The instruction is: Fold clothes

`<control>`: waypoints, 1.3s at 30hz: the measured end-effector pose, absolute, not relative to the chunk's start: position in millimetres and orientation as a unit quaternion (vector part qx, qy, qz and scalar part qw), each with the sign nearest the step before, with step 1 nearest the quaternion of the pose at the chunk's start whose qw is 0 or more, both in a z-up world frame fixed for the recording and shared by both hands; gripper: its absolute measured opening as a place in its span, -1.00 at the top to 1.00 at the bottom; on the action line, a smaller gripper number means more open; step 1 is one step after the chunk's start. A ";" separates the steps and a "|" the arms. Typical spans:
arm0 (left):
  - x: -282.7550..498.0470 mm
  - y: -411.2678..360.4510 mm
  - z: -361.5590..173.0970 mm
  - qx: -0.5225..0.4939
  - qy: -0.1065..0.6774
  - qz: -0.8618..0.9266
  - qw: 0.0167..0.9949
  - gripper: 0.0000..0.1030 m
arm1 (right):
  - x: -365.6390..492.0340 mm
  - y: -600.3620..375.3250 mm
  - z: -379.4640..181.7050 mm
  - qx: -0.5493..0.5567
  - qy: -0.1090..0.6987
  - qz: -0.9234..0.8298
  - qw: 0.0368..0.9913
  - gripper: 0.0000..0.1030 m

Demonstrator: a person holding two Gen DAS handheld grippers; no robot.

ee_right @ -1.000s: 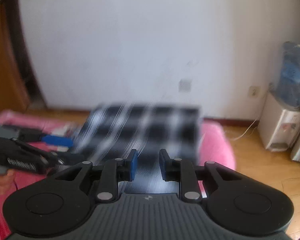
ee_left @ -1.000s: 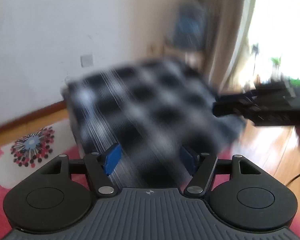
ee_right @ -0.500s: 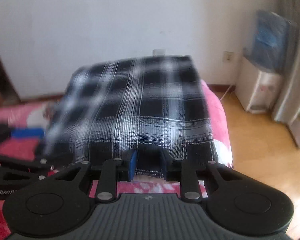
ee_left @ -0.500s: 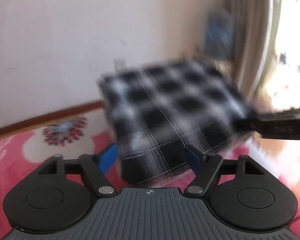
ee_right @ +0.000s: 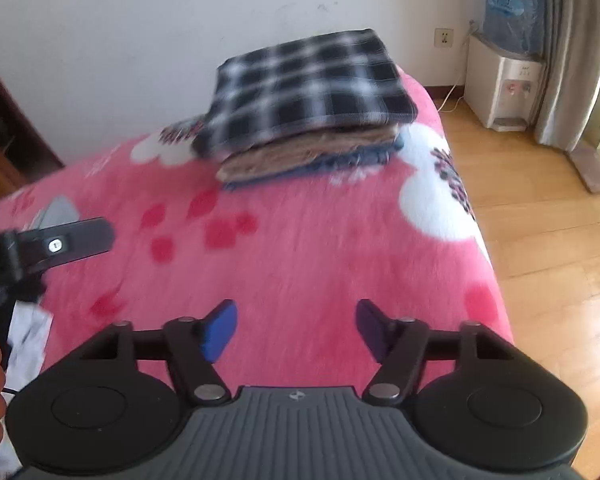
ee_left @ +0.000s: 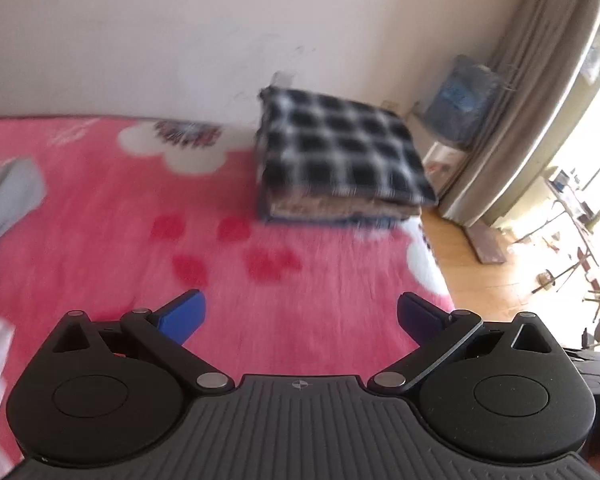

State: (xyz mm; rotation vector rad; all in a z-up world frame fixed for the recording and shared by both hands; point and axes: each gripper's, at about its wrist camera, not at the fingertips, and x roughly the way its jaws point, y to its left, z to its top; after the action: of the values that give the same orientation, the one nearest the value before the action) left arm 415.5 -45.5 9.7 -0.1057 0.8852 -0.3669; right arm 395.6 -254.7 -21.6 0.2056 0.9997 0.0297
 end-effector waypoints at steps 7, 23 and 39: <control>370.5 -35.4 28.4 -0.017 0.428 -0.131 0.894 -1.00 | 330.1 -229.9 14.9 0.053 0.461 -0.036 0.885 -0.93; 282.4 -51.9 63.6 0.010 0.400 -0.123 0.908 -0.99 | 253.6 -221.9 56.4 0.021 0.443 -0.105 0.890 -1.00; 253.1 -83.3 85.6 0.022 0.384 -0.106 0.917 -0.99 | 206.7 -246.5 71.3 0.005 0.406 -0.179 0.896 -1.00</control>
State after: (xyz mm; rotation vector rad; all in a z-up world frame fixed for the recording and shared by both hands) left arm 253.1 -83.3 85.6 0.0459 0.7892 -0.2182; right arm 206.7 -246.5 71.3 0.0096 0.8420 -0.3716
